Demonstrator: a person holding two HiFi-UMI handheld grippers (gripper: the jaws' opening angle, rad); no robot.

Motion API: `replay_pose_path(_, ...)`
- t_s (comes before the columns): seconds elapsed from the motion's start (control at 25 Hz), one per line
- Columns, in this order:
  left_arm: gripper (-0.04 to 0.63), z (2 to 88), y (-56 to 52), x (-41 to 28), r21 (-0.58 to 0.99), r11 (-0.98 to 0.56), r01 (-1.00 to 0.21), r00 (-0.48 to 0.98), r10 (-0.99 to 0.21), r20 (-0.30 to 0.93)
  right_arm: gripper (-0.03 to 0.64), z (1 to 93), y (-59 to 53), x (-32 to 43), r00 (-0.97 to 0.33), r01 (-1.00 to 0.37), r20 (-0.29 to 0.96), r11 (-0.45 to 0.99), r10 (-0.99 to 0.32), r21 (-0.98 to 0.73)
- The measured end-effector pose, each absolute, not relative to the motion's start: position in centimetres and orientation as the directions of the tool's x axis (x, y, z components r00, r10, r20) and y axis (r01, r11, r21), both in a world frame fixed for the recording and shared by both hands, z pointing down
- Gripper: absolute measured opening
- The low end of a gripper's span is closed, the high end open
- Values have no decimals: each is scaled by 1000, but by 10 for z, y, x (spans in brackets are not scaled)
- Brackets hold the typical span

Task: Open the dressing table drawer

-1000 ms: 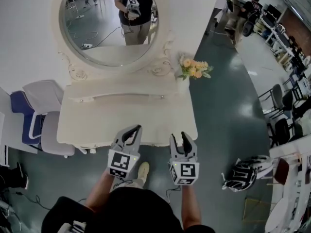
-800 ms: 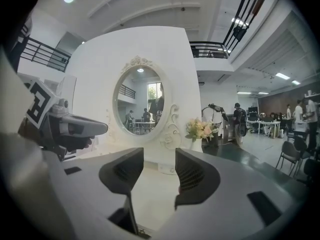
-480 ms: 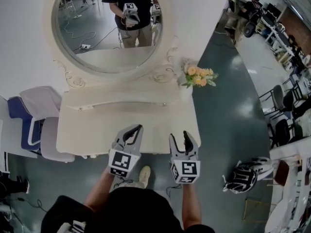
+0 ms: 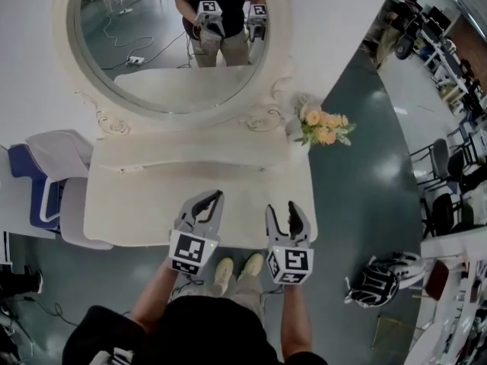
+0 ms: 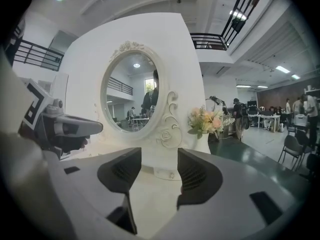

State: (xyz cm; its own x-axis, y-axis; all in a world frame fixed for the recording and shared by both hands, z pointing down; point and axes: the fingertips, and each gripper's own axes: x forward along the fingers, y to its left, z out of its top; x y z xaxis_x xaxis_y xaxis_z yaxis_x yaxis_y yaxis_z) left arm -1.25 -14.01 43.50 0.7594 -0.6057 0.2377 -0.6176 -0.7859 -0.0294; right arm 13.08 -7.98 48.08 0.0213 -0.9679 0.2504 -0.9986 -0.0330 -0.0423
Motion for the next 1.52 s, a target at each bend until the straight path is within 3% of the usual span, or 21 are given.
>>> replay_pose_path(0.92, 3, 555, -219, 29, 29, -687, -726, 635, -654, 411, 207, 612, -196, 170, -106, -988, 421, 49, -901, -143)
replay_pose_path(1.52, 3, 603, -237, 24, 63, -633, -772, 588, -673, 449, 196, 680, -229, 173, -120, -986, 491, 45, -863, -160)
